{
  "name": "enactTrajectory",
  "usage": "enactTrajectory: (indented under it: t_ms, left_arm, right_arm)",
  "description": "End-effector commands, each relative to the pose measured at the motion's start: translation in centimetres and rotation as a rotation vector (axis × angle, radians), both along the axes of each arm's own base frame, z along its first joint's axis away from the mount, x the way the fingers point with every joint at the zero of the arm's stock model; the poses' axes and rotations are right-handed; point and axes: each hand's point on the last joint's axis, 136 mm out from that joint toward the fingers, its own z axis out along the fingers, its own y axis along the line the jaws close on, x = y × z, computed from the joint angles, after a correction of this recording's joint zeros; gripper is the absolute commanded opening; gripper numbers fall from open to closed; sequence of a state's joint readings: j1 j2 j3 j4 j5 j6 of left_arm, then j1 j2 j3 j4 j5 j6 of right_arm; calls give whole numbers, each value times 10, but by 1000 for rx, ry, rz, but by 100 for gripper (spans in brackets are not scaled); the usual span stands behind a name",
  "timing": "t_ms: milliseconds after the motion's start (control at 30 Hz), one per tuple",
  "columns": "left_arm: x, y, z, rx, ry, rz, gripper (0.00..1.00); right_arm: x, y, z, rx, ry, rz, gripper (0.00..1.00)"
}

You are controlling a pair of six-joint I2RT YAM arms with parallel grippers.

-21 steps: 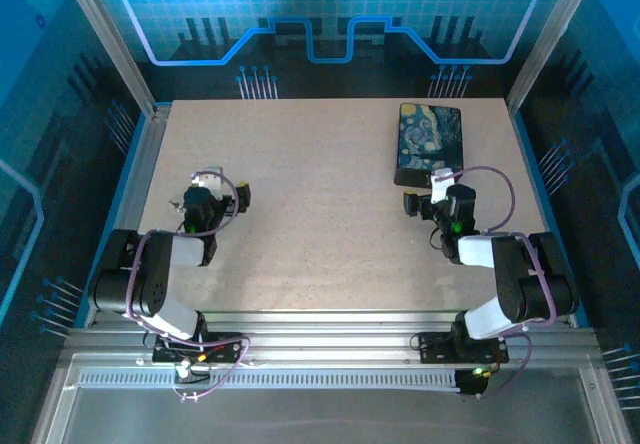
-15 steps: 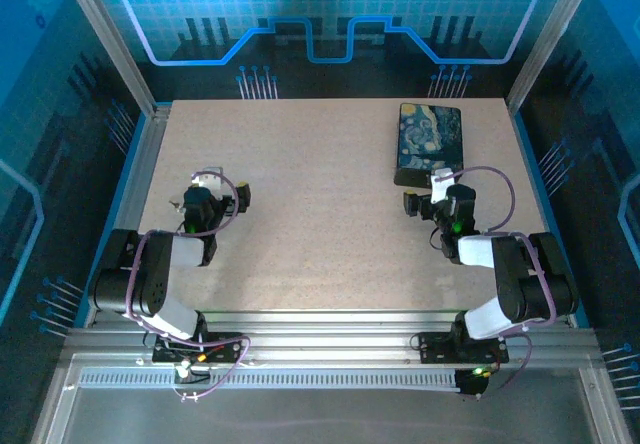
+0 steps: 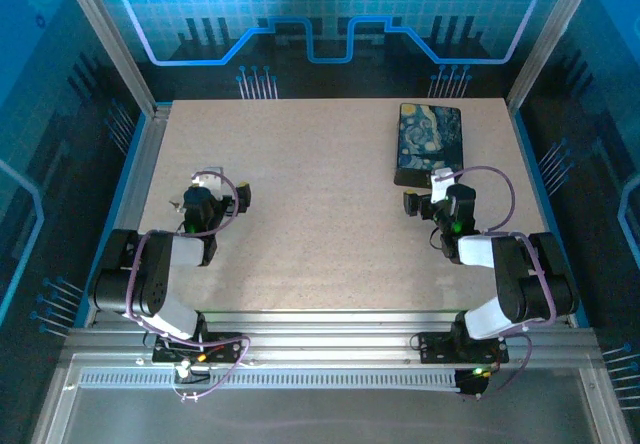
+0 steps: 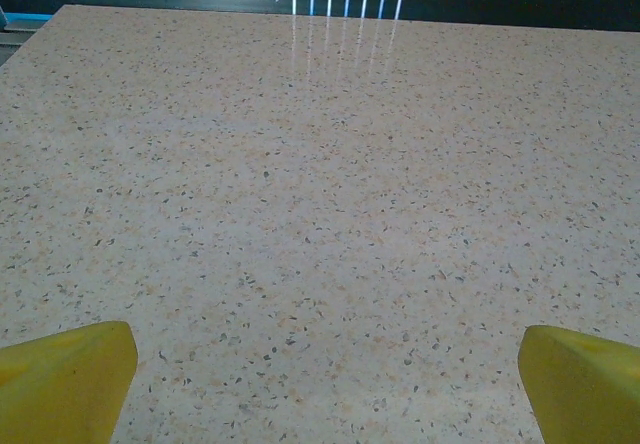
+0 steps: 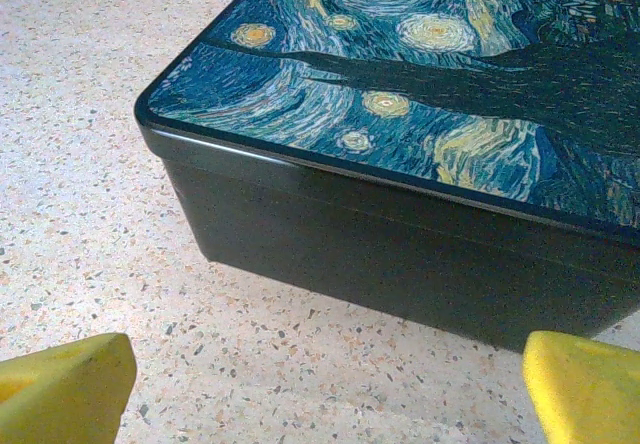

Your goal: Unlock the padlock with the key

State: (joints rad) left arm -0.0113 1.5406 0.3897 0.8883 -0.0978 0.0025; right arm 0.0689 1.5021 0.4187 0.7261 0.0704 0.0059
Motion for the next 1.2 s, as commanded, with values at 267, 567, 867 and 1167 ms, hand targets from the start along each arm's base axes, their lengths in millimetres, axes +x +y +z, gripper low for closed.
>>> enactTrajectory:
  t_ms: [267,567,867,1167]
  left_arm:
    - [1,-3,0,-7,-2,-22,99]
    - [6,17,18,-1,71,100,99]
    - [10,30,49,-121,243,271,99]
    - [14,-43,63,-101,333,119,99]
  right_arm:
    - [7,-2,11,-6,-38,6,100]
    - [11,-23,42,46,31,-86,99]
    - [32,-61,76,241,223,-189,97]
    - [80,-93,57,344,336,-258,95]
